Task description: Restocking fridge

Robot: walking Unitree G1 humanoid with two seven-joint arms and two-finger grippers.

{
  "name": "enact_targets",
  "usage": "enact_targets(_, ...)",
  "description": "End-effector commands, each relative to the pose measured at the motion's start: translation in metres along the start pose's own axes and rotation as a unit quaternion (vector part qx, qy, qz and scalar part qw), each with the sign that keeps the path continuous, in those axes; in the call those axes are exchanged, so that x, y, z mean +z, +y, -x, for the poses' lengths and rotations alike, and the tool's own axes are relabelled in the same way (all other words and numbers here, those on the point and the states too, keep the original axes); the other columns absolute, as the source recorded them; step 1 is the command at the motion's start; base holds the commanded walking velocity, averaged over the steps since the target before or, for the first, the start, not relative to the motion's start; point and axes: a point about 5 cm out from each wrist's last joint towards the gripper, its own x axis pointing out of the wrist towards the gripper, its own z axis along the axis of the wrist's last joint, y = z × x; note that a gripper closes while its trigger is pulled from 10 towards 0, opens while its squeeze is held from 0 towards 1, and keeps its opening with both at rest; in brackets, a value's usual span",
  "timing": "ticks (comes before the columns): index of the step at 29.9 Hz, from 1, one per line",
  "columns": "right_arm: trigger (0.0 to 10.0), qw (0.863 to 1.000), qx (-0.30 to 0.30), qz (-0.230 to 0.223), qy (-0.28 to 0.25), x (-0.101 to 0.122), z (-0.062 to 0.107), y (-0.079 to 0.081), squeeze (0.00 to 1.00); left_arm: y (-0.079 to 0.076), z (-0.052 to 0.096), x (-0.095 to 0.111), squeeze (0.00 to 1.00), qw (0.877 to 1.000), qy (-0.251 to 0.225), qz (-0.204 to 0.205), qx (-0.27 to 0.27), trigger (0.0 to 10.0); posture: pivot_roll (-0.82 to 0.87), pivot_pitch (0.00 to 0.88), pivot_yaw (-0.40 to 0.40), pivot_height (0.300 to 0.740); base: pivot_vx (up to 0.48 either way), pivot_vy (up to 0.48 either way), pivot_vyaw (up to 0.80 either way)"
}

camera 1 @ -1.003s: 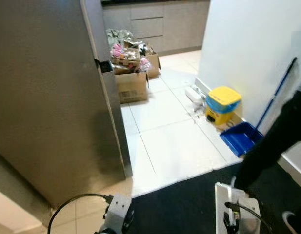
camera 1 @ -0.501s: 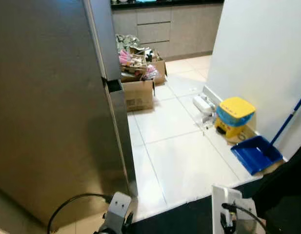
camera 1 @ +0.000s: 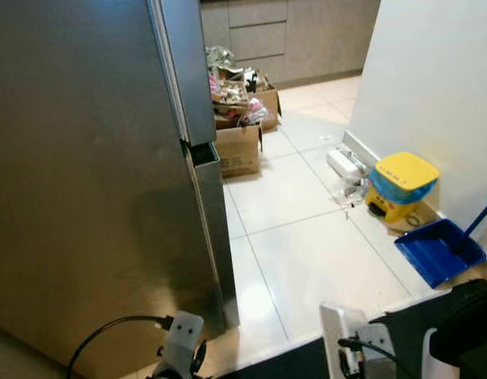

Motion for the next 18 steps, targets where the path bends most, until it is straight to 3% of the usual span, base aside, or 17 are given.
enact_targets(1, 10.0, 1.000, 0.001, 0.004, -0.004, -0.001, 0.002, -0.002, 0.00, -0.004, 0.002, 0.006, 0.00, 1.000, -0.010, 0.026, 0.004, 10.0, -0.07, 0.109, 0.022, 0.736, 0.000, 0.000, 0.00)
enact_targets(4, 10.0, 1.000, 0.000, 0.000, -0.007, 0.001, 0.001, -0.002, 0.00, -0.008, -0.002, 0.019, 0.00, 0.999, -0.032, 0.033, -0.002, 10.0, -0.08, 0.111, 0.022, 0.736, 0.000, 0.000, 0.00)
enact_targets(9, 10.0, 1.000, 0.001, -0.001, -0.010, 0.003, 0.000, 0.000, 0.00, -0.010, -0.004, 0.021, 0.00, 0.999, -0.031, 0.028, -0.005, 10.0, -0.08, 0.111, 0.023, 0.736, 0.000, 0.000, 0.00)
enact_targets(14, 10.0, 1.000, 0.002, -0.005, -0.011, 0.003, -0.001, 0.003, 0.00, -0.010, -0.005, 0.021, 0.00, 0.999, -0.025, 0.026, -0.001, 10.0, -0.08, 0.112, 0.024, 0.736, 0.000, -0.352, 0.00)
enact_targets(18, 10.0, 1.000, 0.002, -0.007, -0.010, 0.002, 0.000, 0.004, 0.00, -0.008, -0.006, 0.020, 0.00, 1.000, -0.011, 0.027, 0.009, 10.0, -0.08, 0.113, 0.025, 0.736, 0.255, -0.400, 0.00)
